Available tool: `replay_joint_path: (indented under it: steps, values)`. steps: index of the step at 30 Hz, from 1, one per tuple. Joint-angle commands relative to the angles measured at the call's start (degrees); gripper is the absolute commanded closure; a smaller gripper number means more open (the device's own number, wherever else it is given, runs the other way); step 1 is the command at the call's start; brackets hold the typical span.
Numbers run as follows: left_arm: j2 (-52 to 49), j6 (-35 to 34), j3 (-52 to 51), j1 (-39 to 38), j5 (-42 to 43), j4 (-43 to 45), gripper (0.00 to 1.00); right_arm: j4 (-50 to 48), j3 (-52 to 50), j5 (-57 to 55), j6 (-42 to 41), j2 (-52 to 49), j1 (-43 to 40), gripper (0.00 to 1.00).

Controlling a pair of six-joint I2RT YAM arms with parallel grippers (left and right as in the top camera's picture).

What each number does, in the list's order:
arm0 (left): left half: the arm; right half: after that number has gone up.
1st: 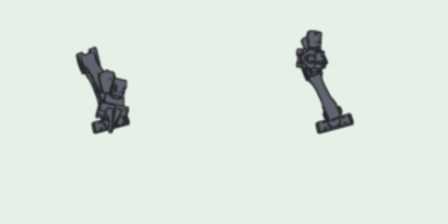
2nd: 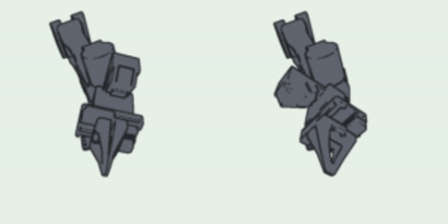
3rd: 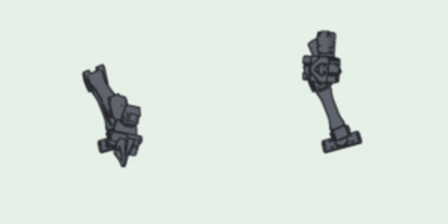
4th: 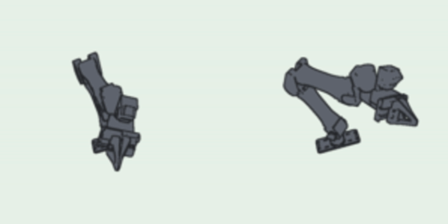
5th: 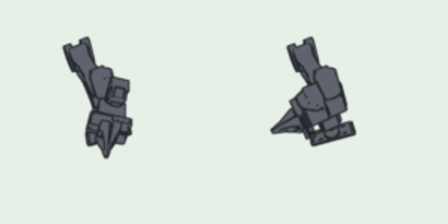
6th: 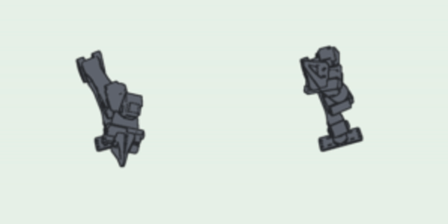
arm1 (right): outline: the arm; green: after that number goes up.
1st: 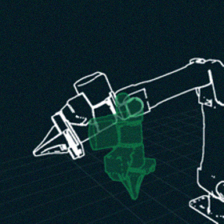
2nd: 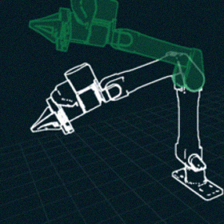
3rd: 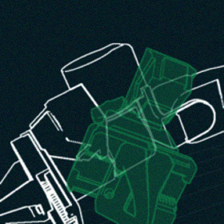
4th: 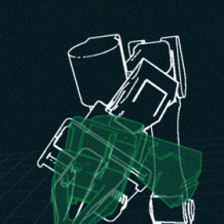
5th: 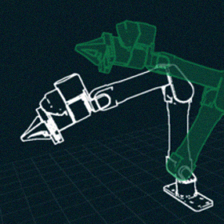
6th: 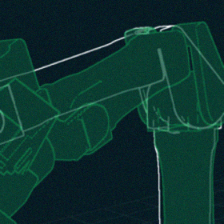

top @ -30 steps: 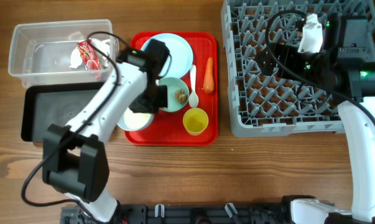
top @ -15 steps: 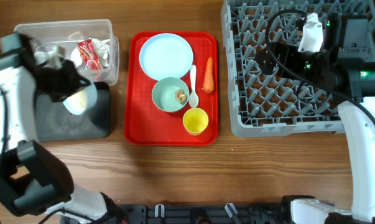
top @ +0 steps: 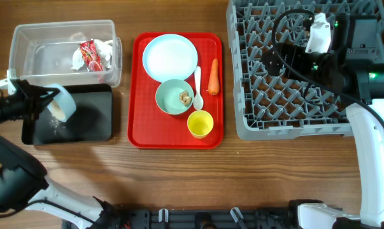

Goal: Sort waste into correct bins and load items into the dishwasher rack
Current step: 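Tip the light-blue bowl over the black tray to pour out rice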

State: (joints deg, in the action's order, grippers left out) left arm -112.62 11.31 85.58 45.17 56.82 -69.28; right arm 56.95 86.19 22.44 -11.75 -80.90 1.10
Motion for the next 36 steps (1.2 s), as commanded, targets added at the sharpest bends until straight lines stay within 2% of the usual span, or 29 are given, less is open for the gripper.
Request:
replay_joint_path:
  steps: [1,9,15,20,30,34,36]
  values:
    - [-1.75,3.48,0.76,0.74,7.72,-2.36,0.96,-0.09,0.7,-0.59,-0.46,-0.26,0.35,0.0]
    - [-1.73,3.5,0.76,1.99,13.97,-8.87,0.96,-0.07,0.7,-0.57,-0.9,-0.26,0.35,0.01]
    - [-1.75,3.48,0.76,2.1,17.07,-9.42,0.96,0.09,0.7,-0.57,-0.9,-0.26,0.35,0.0]
    - [-1.73,3.48,0.76,2.1,23.63,-10.34,0.96,0.37,0.7,-0.57,-0.9,-0.26,0.35,0.0]
    - [-1.73,3.8,0.76,2.08,26.6,-14.78,0.96,1.03,0.7,-0.59,-1.92,-0.26,0.35,0.0]
    - [-1.73,8.02,0.76,1.99,28.02,-17.18,0.96,1.03,0.7,-0.55,-2.38,-0.26,0.35,0.0]
    - [-1.73,7.98,0.76,1.99,29.18,-18.21,0.96,1.16,0.7,-0.55,-2.38,-0.26,0.35,0.0]
